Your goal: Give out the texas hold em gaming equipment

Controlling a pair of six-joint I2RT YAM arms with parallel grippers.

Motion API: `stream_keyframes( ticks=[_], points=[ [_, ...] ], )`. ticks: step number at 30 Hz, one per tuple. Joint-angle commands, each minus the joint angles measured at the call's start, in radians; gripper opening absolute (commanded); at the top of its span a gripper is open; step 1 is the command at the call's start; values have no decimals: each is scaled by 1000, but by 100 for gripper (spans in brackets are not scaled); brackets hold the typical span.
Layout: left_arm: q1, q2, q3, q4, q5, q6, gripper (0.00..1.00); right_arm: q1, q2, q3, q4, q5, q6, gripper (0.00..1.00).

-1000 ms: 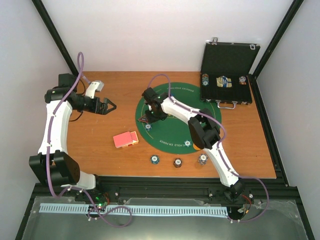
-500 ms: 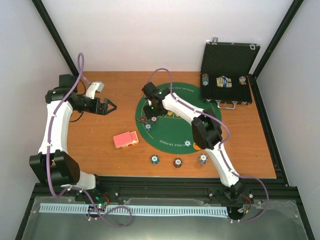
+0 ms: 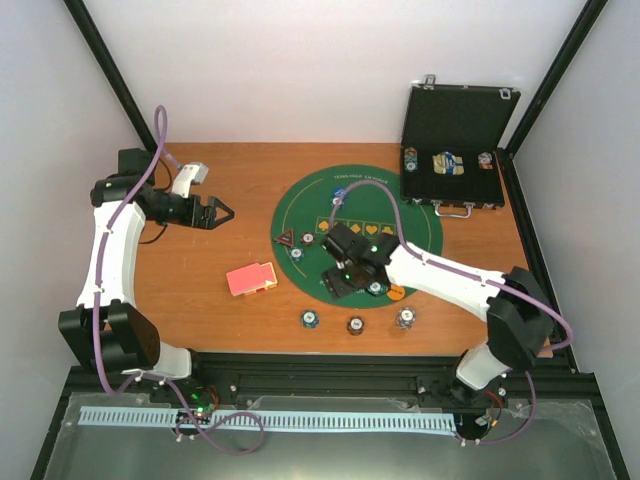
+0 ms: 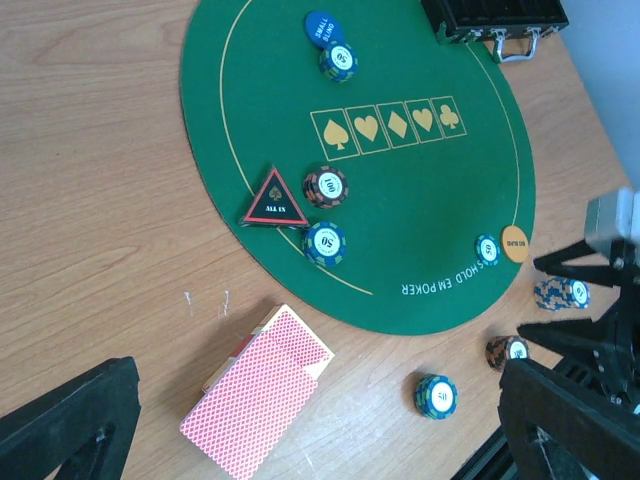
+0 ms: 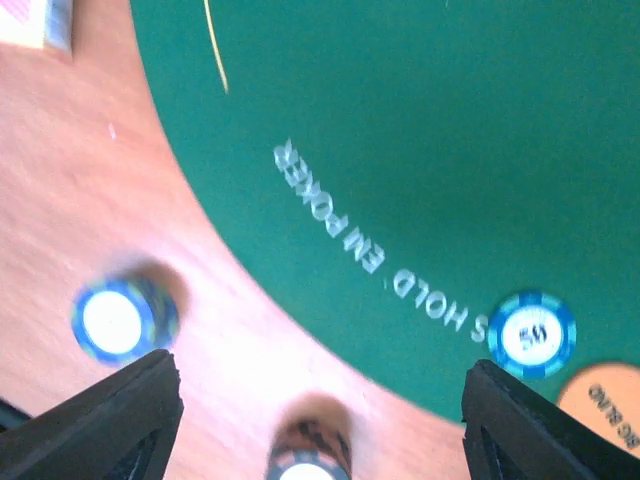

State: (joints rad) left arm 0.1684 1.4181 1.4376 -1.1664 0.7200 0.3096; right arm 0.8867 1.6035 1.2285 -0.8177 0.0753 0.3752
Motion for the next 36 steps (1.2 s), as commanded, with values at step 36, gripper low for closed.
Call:
stream_keyframes(
  ticks=[36],
  points=[
    [5,-26,26,7,21,-17,100,130,-81,-414,185,-32,219,65]
  ],
)
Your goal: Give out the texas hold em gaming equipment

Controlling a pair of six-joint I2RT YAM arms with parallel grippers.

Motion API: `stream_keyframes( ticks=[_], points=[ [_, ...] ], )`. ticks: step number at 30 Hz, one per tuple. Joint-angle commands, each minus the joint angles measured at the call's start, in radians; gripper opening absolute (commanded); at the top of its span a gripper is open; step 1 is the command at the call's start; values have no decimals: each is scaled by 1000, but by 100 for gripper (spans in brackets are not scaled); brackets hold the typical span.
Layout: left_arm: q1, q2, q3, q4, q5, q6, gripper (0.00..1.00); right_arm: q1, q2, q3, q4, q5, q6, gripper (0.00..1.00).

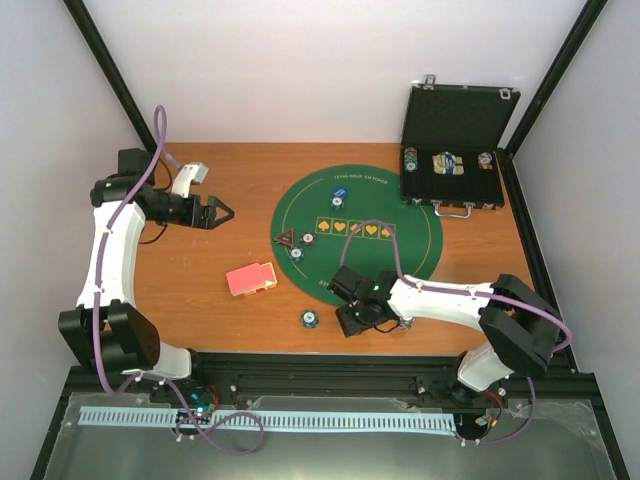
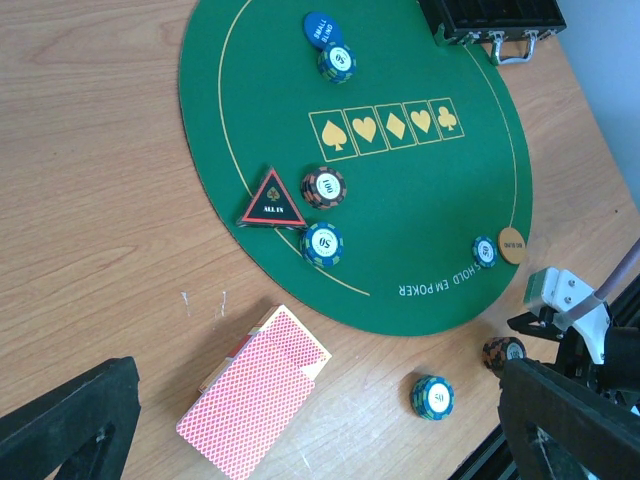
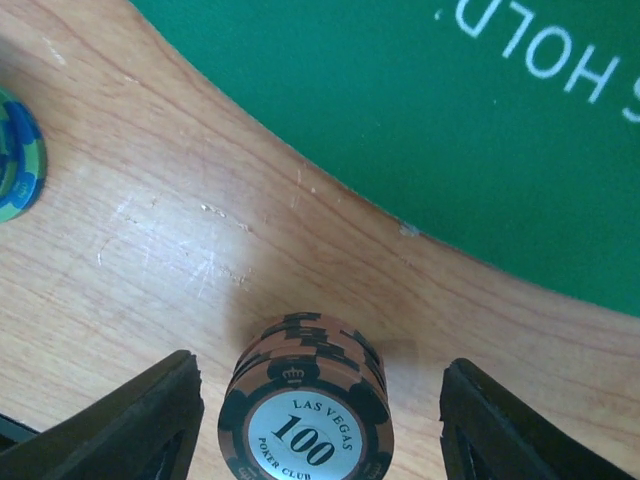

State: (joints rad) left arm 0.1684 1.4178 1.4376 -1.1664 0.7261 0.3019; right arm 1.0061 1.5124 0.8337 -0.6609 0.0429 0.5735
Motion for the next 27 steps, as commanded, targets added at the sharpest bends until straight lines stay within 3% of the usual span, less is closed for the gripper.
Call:
stream_keyframes(
  ticks=[1,11,20,27],
  points=[
    [5,-25,27,7,14,-10,100,11,9,-20,30,0,21,64],
    [5,-25,30,5,16,-9,100,11,1,-17,28,5,24,43],
    [5,-21,18,11,32,-9,100,10,-30,56,-56,13,5,40],
    [3,-20,19,11,30,-4,100,7,-40,203,-166,49,-42,41]
  ],
)
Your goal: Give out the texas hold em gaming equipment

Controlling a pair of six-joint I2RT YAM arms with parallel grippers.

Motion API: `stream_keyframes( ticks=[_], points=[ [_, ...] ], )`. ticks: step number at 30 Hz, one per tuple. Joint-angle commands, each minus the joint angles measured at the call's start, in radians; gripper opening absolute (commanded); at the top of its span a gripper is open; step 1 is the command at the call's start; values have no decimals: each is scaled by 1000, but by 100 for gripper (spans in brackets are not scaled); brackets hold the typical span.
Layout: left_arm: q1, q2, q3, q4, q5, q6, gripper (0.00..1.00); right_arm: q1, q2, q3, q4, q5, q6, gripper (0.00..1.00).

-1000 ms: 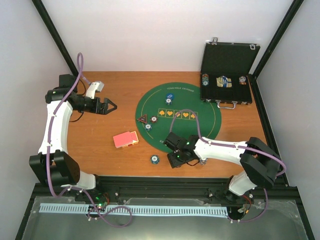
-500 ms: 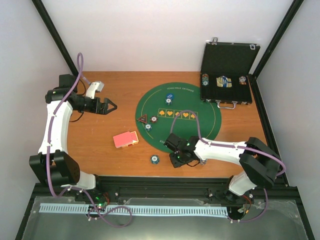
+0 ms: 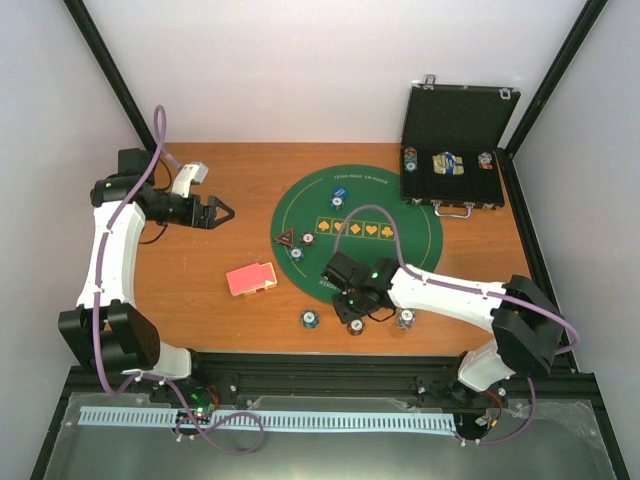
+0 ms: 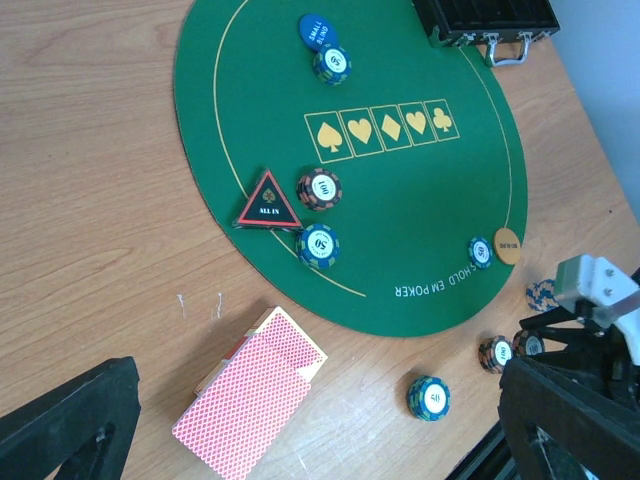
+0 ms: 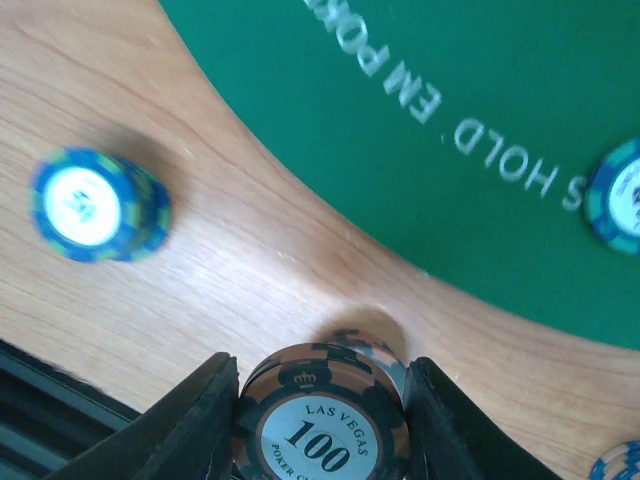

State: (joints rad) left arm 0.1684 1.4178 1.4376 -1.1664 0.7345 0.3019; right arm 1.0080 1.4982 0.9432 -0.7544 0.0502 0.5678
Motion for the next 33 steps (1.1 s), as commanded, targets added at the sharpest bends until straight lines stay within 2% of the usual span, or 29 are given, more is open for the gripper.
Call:
stream_keyframes(
  ticks=[1,4,9,16,25,29,33],
  points=[
    [4,-19,19,11,22,-4,100,0,-16,123,-90,52,-49,41],
    [5,-17,18,10,21,-3,100,-51,19,216,-124,72,-102,41],
    [5,-16,16,10,19,-2,100,-247,121,407,-109,48,-221,41],
    [5,-7,18,11,18,0,100,-429,431,752,-108,24,-326,40],
    [4,-1,-6,23,13,14,100,-548,833,1172,-162,-2,-341,39],
    [5,5,-1,25,15,18,100,-589,942,1312,-184,-26,-333,39],
    [4,14,14,22,22,19,100,-614,1011,1376,-200,-44,-333,40]
  ],
)
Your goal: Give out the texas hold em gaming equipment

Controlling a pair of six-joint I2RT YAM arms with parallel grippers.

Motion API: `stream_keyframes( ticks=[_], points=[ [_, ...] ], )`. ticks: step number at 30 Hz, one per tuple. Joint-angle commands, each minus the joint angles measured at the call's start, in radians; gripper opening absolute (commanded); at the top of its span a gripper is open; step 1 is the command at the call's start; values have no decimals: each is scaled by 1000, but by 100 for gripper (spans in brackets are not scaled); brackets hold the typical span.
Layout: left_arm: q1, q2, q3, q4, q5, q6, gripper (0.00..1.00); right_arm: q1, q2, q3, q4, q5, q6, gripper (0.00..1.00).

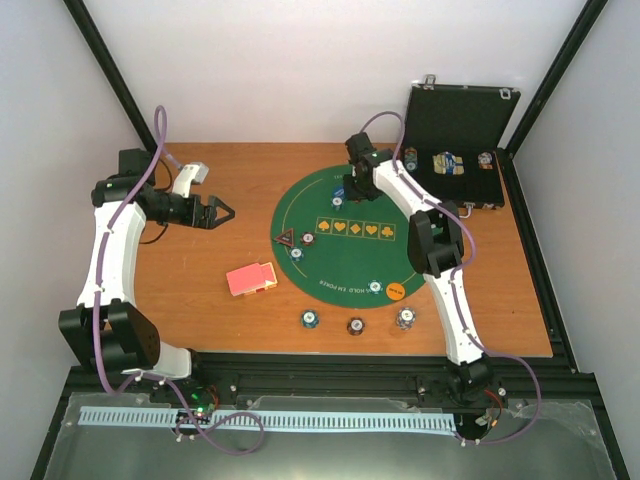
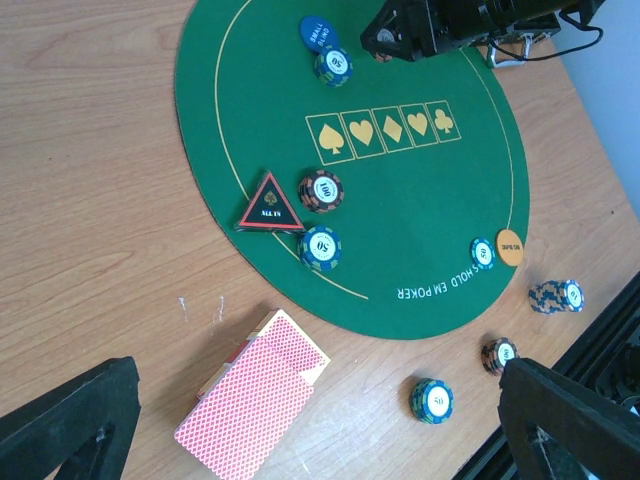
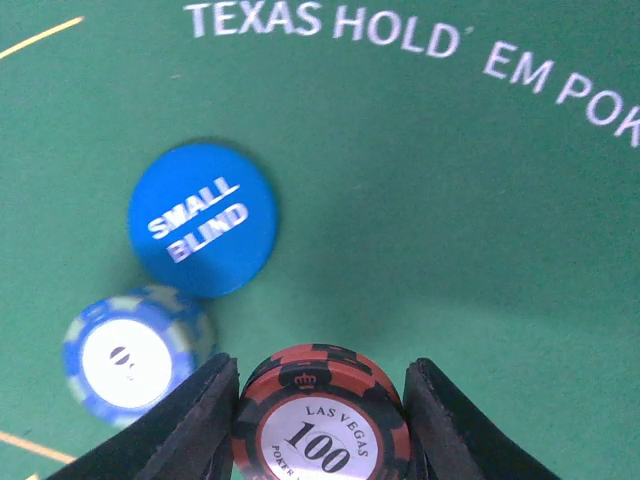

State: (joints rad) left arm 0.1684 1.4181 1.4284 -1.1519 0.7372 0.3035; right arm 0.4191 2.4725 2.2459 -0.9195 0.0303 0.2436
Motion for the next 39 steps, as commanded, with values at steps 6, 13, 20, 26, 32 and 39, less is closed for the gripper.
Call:
stream_keyframes(
  ticks=[6,13,20,26,32,39],
  points=[
    [4,16,30,8,26,16,100,-34,83,85,-19,-30,-22,40],
    [4,25,17,18,25,18,100,-36,138,141,-22,-66,-14,40],
    [5,27,5,23,18,23,100,-52,155,147,-31,-85,4,51],
    [5,29,12,23,20,14,100,-52,73,146,-58,-61,-10,66],
    [5,21,8,15,0,18,100,-50,-96,94,-108,-43,-14,66],
    [5,-19,3,-23,-1,46,100,73,-569,-543,77,-13,30,68]
  ],
)
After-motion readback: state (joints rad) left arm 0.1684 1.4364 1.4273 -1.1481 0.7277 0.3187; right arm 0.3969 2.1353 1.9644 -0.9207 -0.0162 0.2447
